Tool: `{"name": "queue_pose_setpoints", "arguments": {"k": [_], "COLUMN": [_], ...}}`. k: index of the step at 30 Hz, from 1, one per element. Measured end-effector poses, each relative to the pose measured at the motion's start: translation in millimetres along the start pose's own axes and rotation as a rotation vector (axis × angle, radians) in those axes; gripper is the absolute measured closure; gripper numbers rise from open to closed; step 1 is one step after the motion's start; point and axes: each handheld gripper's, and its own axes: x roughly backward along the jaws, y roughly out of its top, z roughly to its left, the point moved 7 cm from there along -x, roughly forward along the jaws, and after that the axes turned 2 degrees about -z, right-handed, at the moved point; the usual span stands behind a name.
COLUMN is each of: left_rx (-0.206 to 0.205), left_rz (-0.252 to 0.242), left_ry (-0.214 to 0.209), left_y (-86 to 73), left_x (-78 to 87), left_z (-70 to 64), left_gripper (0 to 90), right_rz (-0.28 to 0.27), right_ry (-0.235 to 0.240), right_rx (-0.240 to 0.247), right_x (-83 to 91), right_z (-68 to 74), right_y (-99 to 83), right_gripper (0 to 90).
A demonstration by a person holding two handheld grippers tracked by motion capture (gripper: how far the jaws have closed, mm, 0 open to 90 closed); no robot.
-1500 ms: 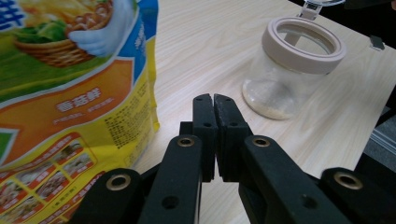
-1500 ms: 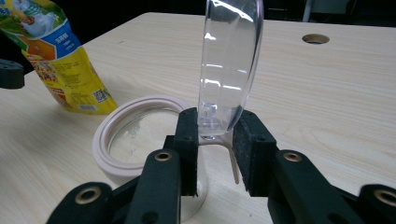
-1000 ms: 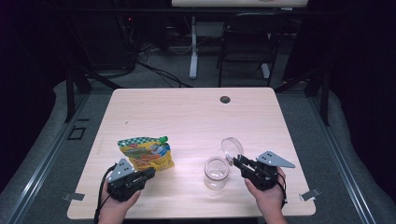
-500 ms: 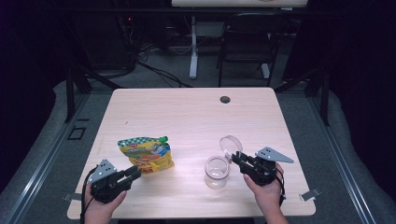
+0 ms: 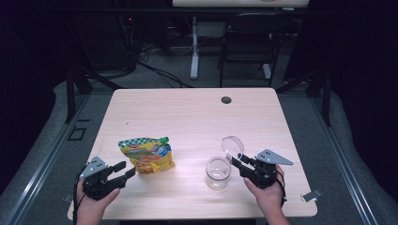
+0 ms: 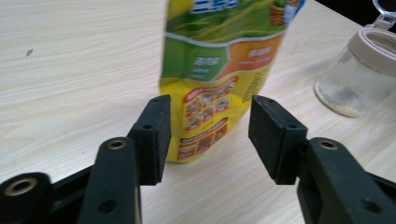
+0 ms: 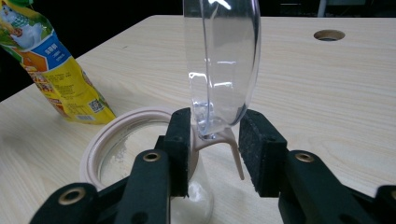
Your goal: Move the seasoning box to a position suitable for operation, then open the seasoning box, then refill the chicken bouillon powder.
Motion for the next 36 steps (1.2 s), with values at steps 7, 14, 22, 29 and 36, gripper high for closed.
{"name": "queue_pose_setpoints", "arguments": {"k": [7, 14, 22, 29, 36], "left_rx": [0.007, -0.001, 0.012, -0.011, 0.000], "left_rz": [-0.026, -0.019, -0.022, 0.001, 0.004], "left_ry": [0.009, -0.013, -0.062, -0.088, -0.096], "left_y": [0.8, -0.5, 4.2, 3.9, 3.6], "left_x": [-5.7, -13.5, -25.5, -38.8, -42.4], "left_z": [15.2, 16.9, 14.3, 10.3, 12.9], "left_gripper": [43.1, 42.5, 48.3, 47.7, 50.7], "right_rz": [-0.005, 0.006, 0.006, -0.001, 0.001], "right_ry": [0.001, 0.000, -0.008, -0.014, -0.024], "right_rx": [0.001, -0.003, -0.009, -0.028, -0.035], "right_x": [3.4, 3.6, 6.8, 10.8, 14.7], "right_z": [-0.5, -0.2, -1.7, -4.5, -7.0], "right_y": [-3.3, -6.1, -7.8, -9.3, -12.0], "right_gripper": [59.7, 59.4, 59.4, 59.3, 59.3]}}
